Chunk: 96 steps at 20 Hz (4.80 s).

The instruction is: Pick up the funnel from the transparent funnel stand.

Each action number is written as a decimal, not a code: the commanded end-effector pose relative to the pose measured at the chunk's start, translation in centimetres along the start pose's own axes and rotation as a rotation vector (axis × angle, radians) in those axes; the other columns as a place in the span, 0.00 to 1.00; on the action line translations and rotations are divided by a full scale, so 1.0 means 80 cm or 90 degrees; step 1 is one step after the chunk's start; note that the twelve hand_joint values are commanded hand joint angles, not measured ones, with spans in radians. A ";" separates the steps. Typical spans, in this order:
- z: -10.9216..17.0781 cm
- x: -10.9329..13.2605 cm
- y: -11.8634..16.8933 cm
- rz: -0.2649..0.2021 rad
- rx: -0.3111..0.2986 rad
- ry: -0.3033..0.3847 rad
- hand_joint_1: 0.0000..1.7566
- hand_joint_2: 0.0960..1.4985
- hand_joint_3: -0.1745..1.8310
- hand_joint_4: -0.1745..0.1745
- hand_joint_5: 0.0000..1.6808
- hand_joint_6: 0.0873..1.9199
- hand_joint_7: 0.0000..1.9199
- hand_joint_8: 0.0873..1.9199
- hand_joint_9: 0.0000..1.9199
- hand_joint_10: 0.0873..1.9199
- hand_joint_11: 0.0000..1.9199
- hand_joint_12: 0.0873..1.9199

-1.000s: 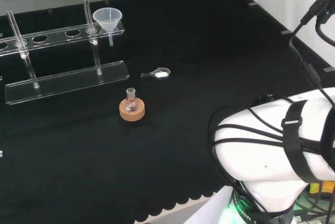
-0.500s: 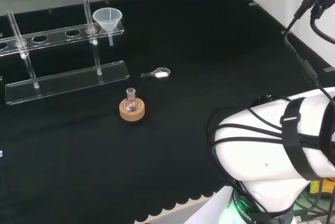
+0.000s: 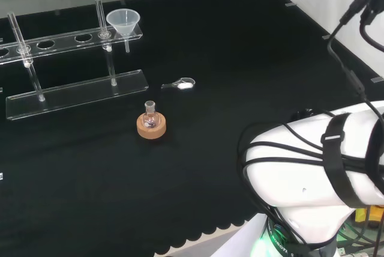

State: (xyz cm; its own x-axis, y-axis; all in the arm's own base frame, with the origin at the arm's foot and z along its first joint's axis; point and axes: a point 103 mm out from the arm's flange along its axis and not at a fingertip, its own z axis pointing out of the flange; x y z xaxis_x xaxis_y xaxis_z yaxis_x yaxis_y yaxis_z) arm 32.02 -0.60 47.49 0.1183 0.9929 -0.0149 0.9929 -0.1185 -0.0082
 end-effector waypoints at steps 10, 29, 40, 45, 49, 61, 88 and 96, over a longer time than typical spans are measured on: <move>0.085 0.069 0.184 -0.033 0.077 -0.027 0.00 0.80 0.23 0.56 0.17 0.00 0.06 0.20 0.15 0.28 0.05 0.68; 0.176 0.216 0.258 -0.138 0.168 -0.050 0.00 0.76 0.22 0.52 0.14 0.00 0.06 0.21 0.14 0.28 0.04 0.69; 0.211 0.203 0.290 -0.146 0.281 -0.062 0.23 0.55 0.16 0.38 0.08 0.00 0.00 0.29 0.10 0.38 0.06 0.76; 0.222 0.196 0.300 -0.144 0.310 -0.065 0.27 0.51 0.14 0.32 0.04 0.00 0.00 0.19 0.07 0.41 0.14 0.77; 0.231 0.192 0.305 -0.144 0.328 -0.069 0.28 0.49 0.14 0.31 0.03 0.00 0.00 0.16 0.06 0.43 0.16 0.77; 0.236 0.200 0.307 -0.160 0.322 -0.098 0.30 0.47 0.13 0.27 0.02 0.00 0.00 0.16 0.06 0.44 0.18 0.77; 0.252 0.208 0.314 -0.171 0.315 -0.219 0.39 0.47 0.18 0.27 0.10 0.00 0.03 0.33 0.19 0.36 0.22 0.74; 0.223 0.220 0.309 -0.174 0.171 -0.316 0.47 0.42 0.35 0.47 0.45 0.08 0.33 0.28 0.47 0.21 0.31 0.67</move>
State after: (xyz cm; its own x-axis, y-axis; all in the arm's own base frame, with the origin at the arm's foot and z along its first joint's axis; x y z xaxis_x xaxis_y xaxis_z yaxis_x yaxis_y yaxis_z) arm 58.94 13.00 27.17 -0.2292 0.9250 -0.3030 0.8752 0.0596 -0.4801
